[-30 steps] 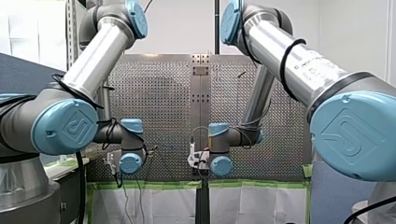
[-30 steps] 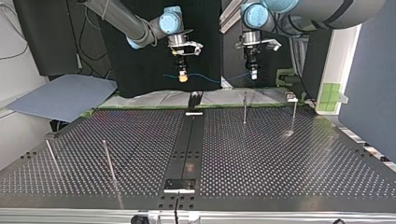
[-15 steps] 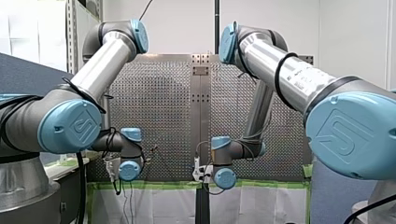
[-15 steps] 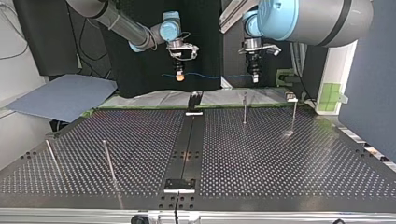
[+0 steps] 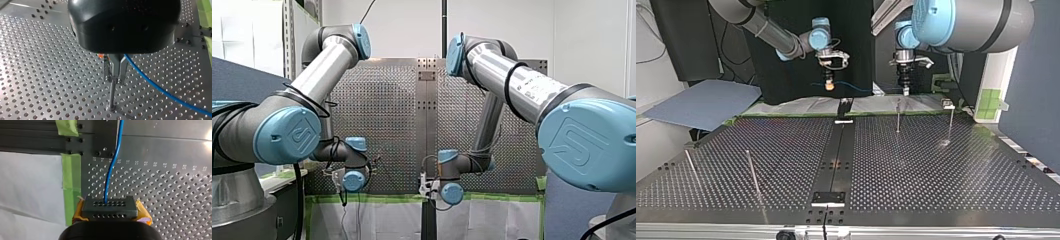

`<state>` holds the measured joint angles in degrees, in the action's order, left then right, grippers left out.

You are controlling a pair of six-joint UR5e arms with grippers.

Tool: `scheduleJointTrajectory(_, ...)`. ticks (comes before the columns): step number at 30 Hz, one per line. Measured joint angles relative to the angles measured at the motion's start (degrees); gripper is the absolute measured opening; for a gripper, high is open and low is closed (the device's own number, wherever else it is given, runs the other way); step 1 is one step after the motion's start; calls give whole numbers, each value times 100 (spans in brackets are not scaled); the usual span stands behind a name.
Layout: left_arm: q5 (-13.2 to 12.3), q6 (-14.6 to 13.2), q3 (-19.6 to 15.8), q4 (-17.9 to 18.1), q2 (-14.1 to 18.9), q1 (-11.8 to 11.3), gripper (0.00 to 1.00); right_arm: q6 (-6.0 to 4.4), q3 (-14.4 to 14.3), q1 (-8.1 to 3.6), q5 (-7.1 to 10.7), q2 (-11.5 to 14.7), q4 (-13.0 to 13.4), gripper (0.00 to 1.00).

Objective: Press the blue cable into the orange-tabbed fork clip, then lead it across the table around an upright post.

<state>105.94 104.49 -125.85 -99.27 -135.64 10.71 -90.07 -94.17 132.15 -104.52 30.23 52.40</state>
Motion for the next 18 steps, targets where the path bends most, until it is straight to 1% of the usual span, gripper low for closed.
scheduleJointTrajectory(2, 0, 9, 27, -27, 0, -23, 0, 71, 90, 20, 1, 3, -94, 0)
scheduleJointTrajectory(5, 5, 15, 52, -50, 0, -61, 0, 135, 199, 40, 4, 9, -195, 0)
scheduleJointTrajectory(11, -2, 6, 72, -63, 0, -144, 0, 201, 341, 50, 34, 17, -325, 0)
scheduleJointTrajectory(18, -24, -45, 170, -215, -2, -227, 0, 249, 453, 22, 53, 22, -463, 0)
